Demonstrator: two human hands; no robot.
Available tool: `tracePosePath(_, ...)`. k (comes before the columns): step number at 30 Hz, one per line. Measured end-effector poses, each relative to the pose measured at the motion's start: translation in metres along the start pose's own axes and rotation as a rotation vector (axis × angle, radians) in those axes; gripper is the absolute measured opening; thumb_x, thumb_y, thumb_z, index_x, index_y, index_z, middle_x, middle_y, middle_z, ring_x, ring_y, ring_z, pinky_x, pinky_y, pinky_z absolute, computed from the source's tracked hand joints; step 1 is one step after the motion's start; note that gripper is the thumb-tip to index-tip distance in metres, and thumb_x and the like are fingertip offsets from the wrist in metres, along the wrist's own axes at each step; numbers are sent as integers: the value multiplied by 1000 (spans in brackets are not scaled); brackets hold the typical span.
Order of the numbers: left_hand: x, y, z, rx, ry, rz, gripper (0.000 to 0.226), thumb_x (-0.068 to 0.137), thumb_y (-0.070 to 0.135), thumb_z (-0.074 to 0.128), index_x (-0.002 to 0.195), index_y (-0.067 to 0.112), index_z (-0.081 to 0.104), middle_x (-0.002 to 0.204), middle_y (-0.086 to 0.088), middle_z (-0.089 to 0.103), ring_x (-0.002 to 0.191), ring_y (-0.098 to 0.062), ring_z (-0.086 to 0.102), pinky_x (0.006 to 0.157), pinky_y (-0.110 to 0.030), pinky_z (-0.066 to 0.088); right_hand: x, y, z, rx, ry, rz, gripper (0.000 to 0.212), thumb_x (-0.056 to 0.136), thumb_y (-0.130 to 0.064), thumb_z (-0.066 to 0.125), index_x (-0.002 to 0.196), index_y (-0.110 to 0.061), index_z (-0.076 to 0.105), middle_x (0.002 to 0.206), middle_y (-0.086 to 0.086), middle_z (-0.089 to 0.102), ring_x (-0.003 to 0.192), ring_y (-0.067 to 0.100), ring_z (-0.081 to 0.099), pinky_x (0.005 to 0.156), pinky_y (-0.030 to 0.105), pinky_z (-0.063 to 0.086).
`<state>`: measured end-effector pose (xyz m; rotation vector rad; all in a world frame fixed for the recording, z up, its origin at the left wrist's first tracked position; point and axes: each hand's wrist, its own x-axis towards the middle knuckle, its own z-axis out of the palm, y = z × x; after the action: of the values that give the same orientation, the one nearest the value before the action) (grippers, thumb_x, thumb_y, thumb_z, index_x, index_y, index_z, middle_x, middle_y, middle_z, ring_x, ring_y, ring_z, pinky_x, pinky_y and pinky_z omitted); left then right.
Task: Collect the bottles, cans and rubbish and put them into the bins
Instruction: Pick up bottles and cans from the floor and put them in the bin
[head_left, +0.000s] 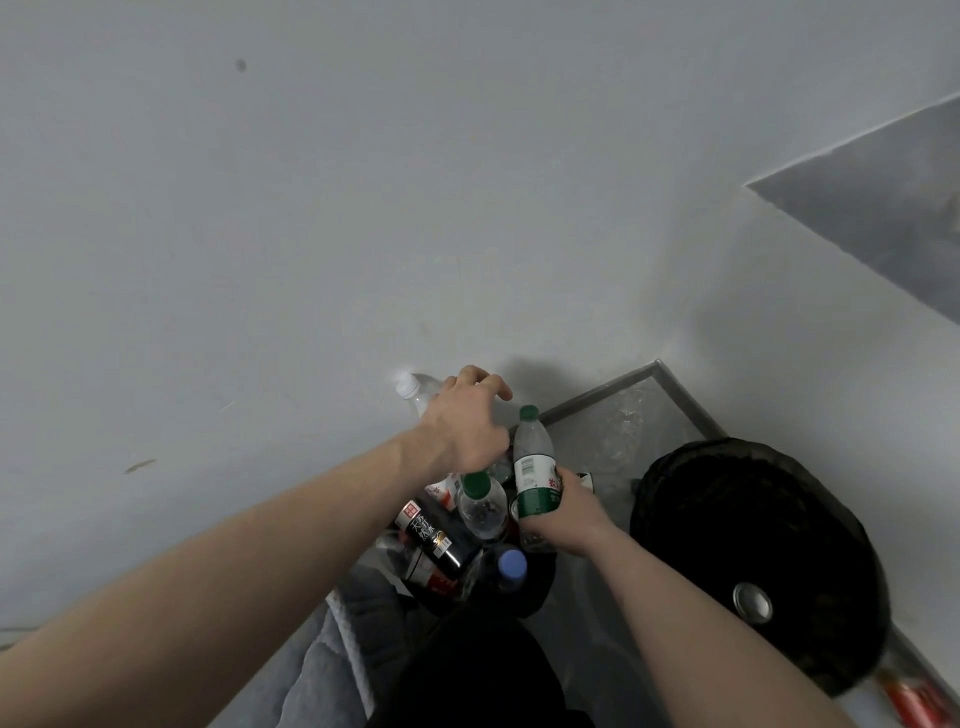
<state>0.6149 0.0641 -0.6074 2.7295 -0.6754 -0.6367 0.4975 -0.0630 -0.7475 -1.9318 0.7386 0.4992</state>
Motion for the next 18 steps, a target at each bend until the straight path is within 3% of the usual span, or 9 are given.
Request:
tracePosePath(4, -3, -5, 0, -58, 21, -12, 56, 78, 15, 57, 132, 29, 56, 142, 1, 41, 127, -25, 44, 109, -38, 40, 1, -3, 0, 18, 17, 76, 93, 61, -34, 86, 141, -16, 42, 130, 5, 61, 112, 22, 61, 97, 34, 52)
tracePosePath(7, -4, -6, -2, -70, 35, 12, 55, 77, 15, 58, 129, 30, 57, 140, 1, 43, 125, -24, 46, 108, -38, 41, -1, -3, -6, 47, -28, 172, 93, 62, -29, 89, 139, -9, 40, 130, 9, 60, 101, 19, 59, 85, 31, 53)
tracePosePath(11, 0, 16, -9, -93, 46, 80, 57, 77, 11, 57, 131, 29, 57, 141, 2, 43, 129, -22, 41, 106, -33, 39, -9, -5, -28, 92, -108, 199, 55, 61, -22, 87, 111, -10, 67, 98, 9, 72, 83, 22, 70, 67, 36, 62)
tracePosePath(15, 34, 58, -2, -248, 96, 40, 46, 78, 8, 52, 121, 23, 61, 132, -3, 47, 121, -26, 50, 104, -36, 44, -15, -16, -90, 261, 131, 60, 37, 58, -18, 85, 93, -18, 73, 85, 2, 77, 73, 16, 73, 60, 32, 60)
tracePosePath(18, 79, 89, 32, -271, -12, -63, 35, 87, 17, 52, 122, 18, 60, 131, -9, 47, 119, -31, 54, 104, -38, 46, -23, -10, -152, 259, 398, -61, 40, 53, -24, 84, 90, -17, 71, 80, -5, 76, 72, 9, 73, 64, 28, 57)
